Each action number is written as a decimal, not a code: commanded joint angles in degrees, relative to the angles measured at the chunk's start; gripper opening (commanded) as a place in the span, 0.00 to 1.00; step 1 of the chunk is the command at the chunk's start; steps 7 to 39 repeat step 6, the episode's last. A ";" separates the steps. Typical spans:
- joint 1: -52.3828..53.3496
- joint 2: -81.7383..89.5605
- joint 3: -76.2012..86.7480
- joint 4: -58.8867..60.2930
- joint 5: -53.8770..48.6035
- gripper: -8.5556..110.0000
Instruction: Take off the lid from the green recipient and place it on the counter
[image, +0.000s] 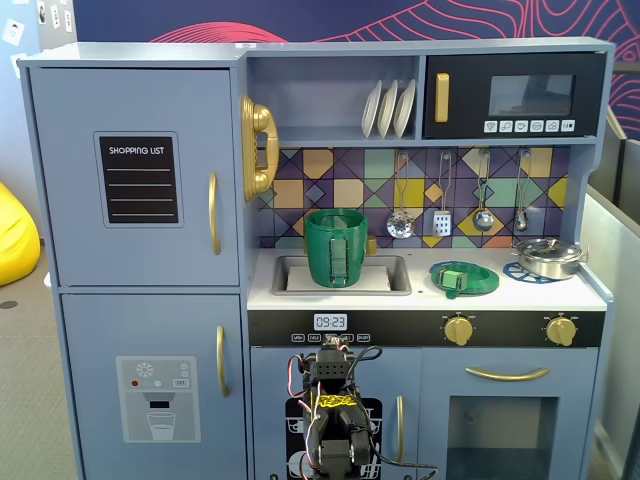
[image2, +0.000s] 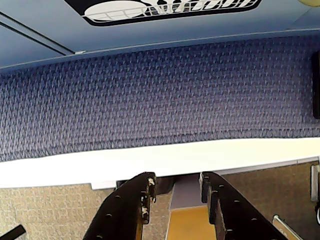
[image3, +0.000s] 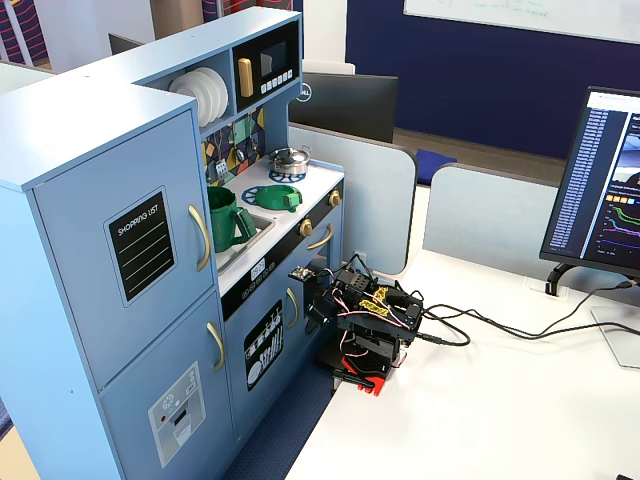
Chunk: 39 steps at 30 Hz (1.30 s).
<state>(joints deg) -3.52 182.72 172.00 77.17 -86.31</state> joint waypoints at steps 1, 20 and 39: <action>-0.09 -0.70 -0.26 10.55 -0.26 0.08; -0.09 -0.70 -0.26 10.55 -0.26 0.08; -0.09 -0.70 -0.26 10.55 -0.26 0.08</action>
